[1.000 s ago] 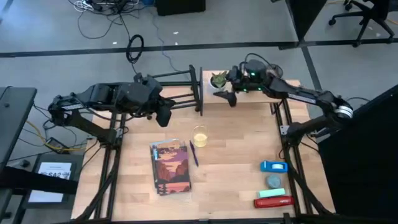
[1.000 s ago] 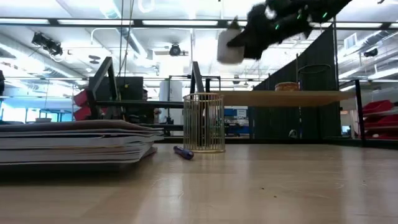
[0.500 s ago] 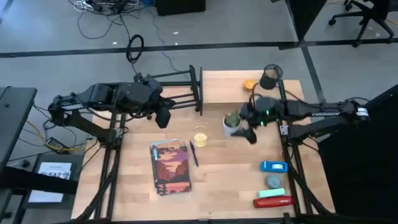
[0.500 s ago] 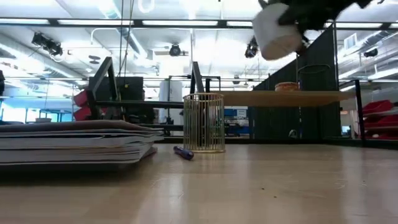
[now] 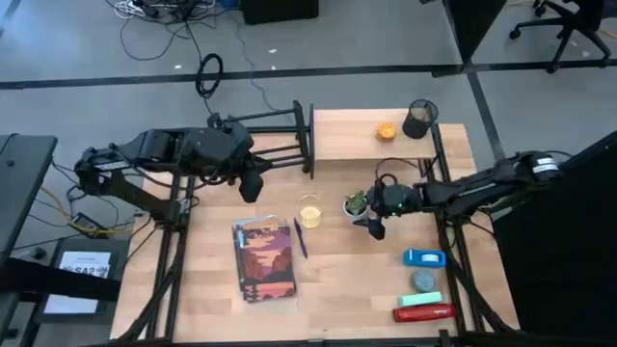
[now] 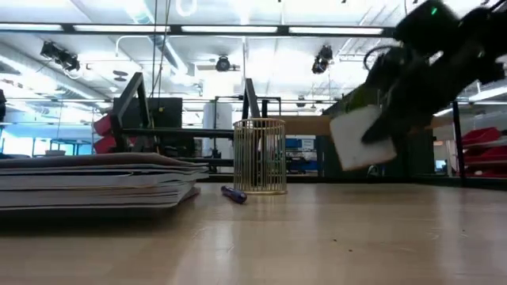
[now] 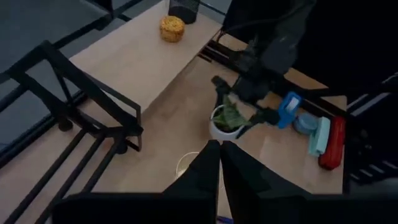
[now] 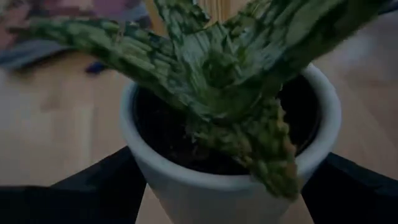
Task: Stock shelves
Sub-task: Remove the white potted plant from the shelf
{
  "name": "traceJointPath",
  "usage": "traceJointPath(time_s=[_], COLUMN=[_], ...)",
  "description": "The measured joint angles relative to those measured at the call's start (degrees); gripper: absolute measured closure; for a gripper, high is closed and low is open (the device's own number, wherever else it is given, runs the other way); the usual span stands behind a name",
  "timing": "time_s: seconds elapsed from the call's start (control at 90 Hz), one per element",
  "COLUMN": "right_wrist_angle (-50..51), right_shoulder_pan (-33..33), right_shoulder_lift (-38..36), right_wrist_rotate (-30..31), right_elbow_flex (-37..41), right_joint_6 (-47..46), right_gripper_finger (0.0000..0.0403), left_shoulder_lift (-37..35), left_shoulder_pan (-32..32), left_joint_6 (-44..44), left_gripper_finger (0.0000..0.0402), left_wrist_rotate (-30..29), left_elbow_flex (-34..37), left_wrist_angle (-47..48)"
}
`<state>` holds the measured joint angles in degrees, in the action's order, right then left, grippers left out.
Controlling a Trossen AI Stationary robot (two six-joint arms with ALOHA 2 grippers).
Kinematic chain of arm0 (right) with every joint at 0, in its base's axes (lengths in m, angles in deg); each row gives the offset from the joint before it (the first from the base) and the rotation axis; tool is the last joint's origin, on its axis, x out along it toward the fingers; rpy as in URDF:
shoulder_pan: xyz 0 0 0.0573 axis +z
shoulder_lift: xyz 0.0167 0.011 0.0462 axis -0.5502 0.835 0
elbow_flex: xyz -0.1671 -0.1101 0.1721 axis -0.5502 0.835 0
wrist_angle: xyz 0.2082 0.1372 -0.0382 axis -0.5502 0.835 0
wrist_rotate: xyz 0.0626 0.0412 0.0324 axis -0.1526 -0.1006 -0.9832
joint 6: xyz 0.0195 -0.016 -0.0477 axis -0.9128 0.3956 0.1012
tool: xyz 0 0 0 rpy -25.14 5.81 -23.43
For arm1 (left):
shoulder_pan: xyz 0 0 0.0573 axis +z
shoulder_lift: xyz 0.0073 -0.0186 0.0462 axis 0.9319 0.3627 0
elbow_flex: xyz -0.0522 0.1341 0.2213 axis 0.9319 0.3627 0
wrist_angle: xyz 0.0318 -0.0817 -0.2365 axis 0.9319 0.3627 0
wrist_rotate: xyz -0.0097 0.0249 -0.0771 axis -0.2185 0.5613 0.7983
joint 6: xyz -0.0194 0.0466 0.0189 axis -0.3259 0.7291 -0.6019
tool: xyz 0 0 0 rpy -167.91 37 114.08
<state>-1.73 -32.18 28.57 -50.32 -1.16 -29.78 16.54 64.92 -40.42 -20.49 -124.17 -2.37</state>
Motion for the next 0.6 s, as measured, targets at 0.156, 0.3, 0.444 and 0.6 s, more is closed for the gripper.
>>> traceJointPath(time_s=[0.156,0.3,0.444,0.6], right_wrist_angle=[-14.16,-16.36,-16.09,-13.43], right_shoulder_pan=[-1.37,-1.92,-1.92,-1.92], right_shoulder_lift=[10.78,17.34,19.28,17.63], right_wrist_rotate=[-2.72,-2.67,-2.78,-2.74], right_elbow_flex=[-0.11,-2.68,-5.32,-6.96], right_joint_6=[0.92,-0.88,-0.19,2.80], right_gripper_finger=[0.0077,0.0059,0.0043,0.0032], left_shoulder_lift=[0.00,0.00,0.00,0.00], left_shoulder_pan=[0.00,0.00,0.00,0.00], left_joint_6=[0.00,0.00,-0.02,-0.02], left_gripper_finger=[0.0402,0.0402,0.0402,0.0402], left_wrist_rotate=[0.00,0.02,0.03,0.04], left_elbow_flex=[0.00,0.00,0.00,0.00], left_wrist_angle=[0.13,0.18,0.22,0.19])
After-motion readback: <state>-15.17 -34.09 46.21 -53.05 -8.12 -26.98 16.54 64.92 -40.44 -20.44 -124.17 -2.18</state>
